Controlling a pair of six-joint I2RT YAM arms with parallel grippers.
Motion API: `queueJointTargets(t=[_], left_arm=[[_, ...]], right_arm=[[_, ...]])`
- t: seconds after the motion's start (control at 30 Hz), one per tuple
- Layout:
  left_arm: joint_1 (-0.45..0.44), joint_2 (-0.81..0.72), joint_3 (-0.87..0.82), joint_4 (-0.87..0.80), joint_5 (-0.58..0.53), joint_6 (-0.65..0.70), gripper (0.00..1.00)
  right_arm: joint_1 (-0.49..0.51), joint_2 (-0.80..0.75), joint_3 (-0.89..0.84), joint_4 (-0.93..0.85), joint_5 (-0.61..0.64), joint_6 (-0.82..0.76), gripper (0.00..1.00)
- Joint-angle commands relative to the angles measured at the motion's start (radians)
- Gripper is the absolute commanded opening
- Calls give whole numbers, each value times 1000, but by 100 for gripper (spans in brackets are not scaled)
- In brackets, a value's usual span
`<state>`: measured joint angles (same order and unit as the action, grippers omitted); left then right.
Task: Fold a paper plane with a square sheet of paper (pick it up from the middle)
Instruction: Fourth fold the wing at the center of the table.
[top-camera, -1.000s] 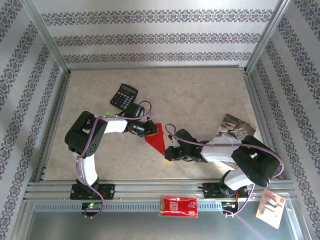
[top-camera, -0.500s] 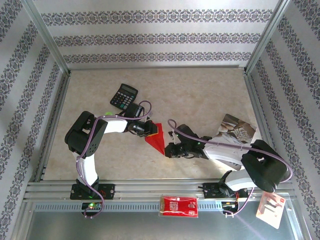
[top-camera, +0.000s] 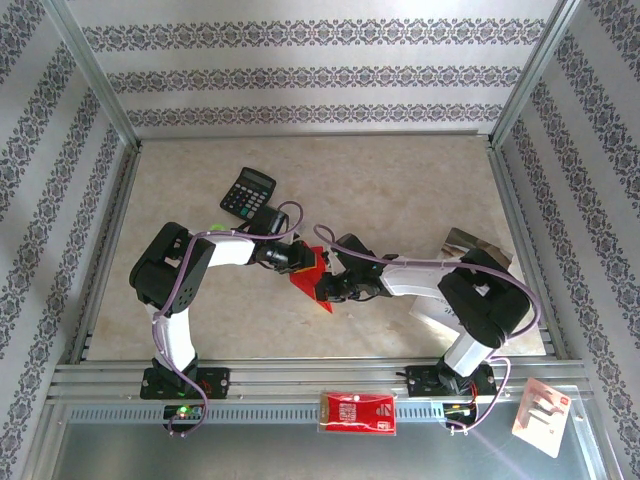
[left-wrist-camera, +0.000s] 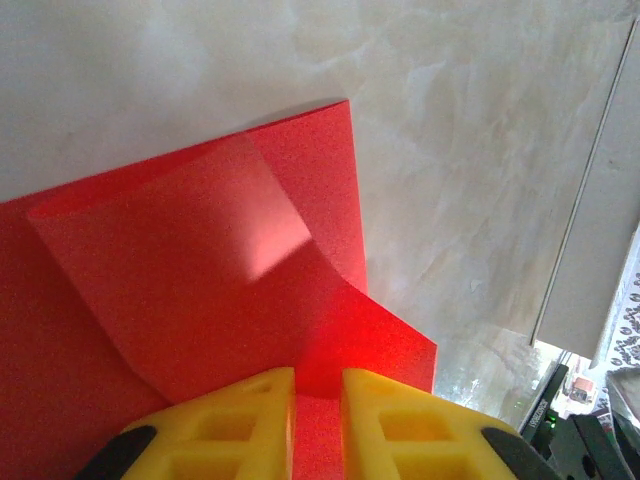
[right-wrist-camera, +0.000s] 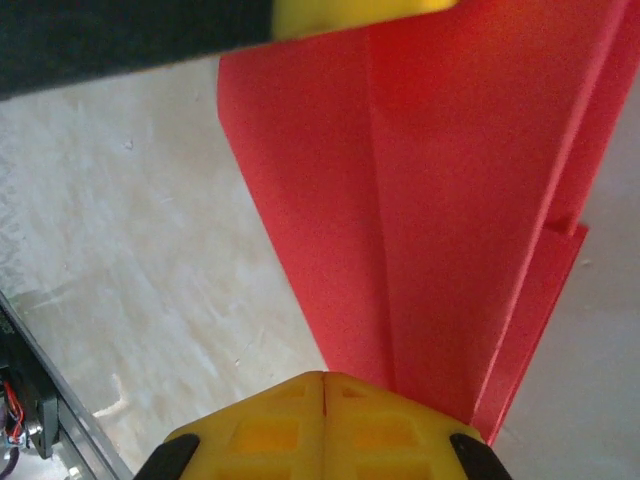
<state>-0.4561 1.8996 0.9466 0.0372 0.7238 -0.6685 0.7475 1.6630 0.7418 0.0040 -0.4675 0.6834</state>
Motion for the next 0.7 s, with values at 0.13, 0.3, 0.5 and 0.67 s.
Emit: queueJointTargets(t=[0.13,0.3,0.5,0.67], left_arm=[[19,75,-54,-116,-150,41,19],[20,76,-52,-117,-150,41,19],[21,76,-52,-118,-154,43,19],[22,77,-52,-118,-155,44,19]], right_arm=[[-17,39,15,17,-27,-37,0],[-17,36,-28,33,-33,-30,0],[-17,8,-108,61,-33,-2,0],[-16,-20,-171,107,-43,35,0]])
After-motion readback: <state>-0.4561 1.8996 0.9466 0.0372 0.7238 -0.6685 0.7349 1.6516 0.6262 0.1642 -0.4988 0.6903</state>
